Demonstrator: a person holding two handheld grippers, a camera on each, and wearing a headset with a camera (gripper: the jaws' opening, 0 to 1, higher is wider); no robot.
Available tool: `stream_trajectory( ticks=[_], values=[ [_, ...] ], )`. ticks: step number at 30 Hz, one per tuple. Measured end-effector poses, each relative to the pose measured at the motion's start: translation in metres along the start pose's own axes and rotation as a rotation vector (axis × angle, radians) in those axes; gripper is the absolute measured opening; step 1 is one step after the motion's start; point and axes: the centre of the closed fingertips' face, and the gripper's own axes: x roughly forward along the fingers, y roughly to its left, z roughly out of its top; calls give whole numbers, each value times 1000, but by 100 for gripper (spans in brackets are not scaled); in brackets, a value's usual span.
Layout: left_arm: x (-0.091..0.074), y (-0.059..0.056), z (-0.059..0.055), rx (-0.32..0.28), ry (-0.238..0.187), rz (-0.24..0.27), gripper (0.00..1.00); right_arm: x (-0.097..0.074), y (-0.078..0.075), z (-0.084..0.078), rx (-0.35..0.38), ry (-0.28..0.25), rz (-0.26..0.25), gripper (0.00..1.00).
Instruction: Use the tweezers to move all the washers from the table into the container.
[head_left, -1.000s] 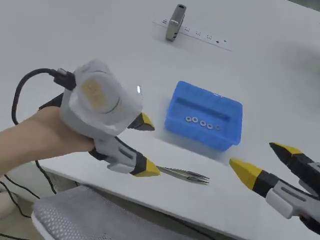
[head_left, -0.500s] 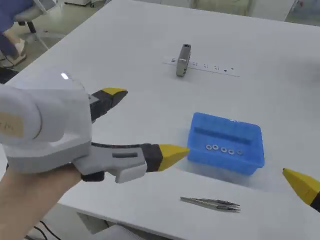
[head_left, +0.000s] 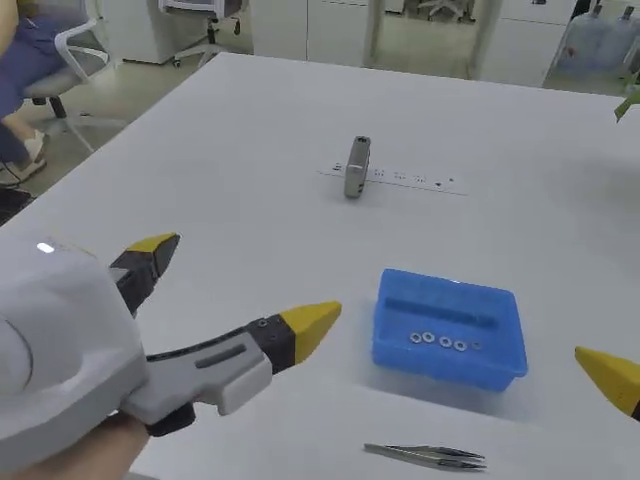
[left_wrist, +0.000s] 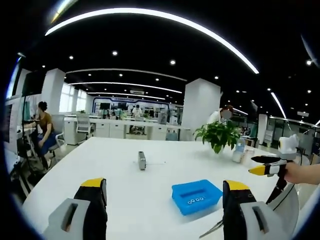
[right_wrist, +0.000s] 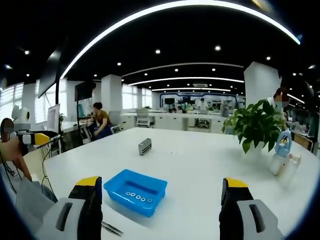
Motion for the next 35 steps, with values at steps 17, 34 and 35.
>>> stream_trajectory(
  ticks=[17, 34, 35],
  values=[
    [1, 6, -12, -32, 43, -95, 99, 12, 18, -16, -34, 68, -71, 99],
    [12, 2, -15, -17, 57, -73, 99, -2, 11, -28, 30, 69, -49, 99],
    [13, 0, -15, -14, 56, -64, 99, -2, 12, -29, 38, 71, -34, 99]
  ],
)
